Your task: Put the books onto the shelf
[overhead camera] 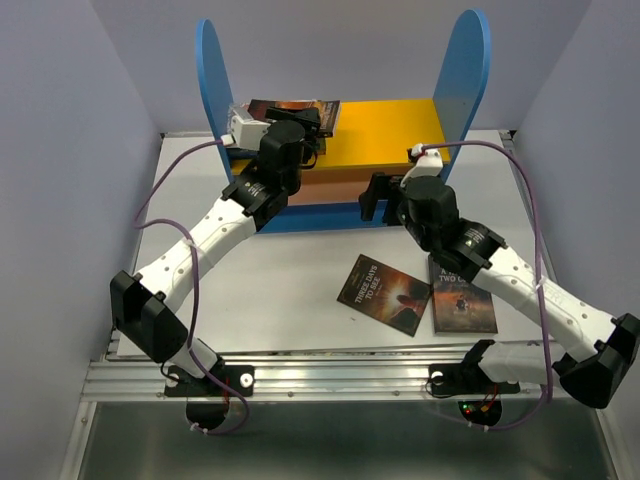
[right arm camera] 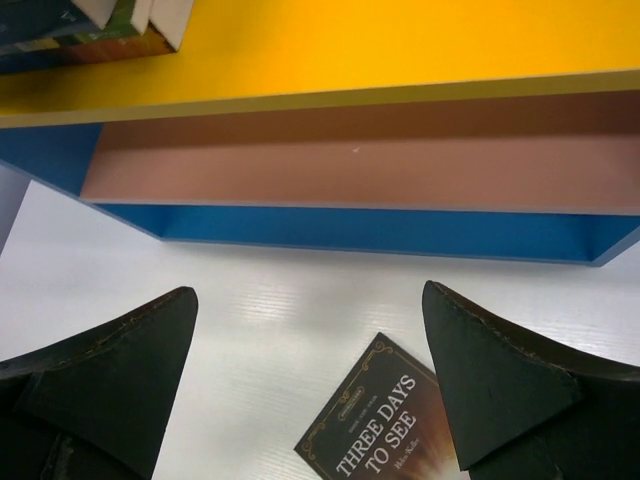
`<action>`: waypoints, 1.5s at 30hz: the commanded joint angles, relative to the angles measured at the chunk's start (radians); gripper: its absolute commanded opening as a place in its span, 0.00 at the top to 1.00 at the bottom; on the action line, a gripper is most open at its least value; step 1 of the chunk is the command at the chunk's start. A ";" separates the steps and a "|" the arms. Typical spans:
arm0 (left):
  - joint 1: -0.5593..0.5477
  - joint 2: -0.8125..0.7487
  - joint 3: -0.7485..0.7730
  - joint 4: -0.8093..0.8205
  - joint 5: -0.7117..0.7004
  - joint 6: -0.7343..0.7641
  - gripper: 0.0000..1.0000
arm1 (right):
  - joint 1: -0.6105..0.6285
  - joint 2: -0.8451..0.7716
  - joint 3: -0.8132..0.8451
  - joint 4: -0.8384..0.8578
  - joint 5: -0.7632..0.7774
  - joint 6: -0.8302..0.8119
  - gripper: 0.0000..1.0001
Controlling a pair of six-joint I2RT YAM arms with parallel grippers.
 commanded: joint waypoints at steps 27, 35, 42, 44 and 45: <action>-0.041 -0.097 -0.026 -0.085 -0.108 -0.075 0.01 | -0.211 0.599 0.720 0.013 -0.324 -0.241 0.04; -0.041 -0.081 -0.026 -0.068 -0.042 -0.031 0.01 | -0.211 0.710 0.901 0.004 -0.326 -0.287 0.08; -0.040 -0.089 -0.032 -0.051 -0.017 0.015 0.01 | -0.211 0.802 0.991 -0.033 -0.379 -0.300 0.09; -0.038 -0.092 -0.033 -0.048 -0.013 0.028 0.01 | -0.211 0.816 1.001 -0.035 -0.410 -0.300 0.10; -0.038 -0.095 -0.035 -0.042 -0.004 0.037 0.01 | -0.211 0.822 1.005 -0.035 -0.415 -0.297 0.10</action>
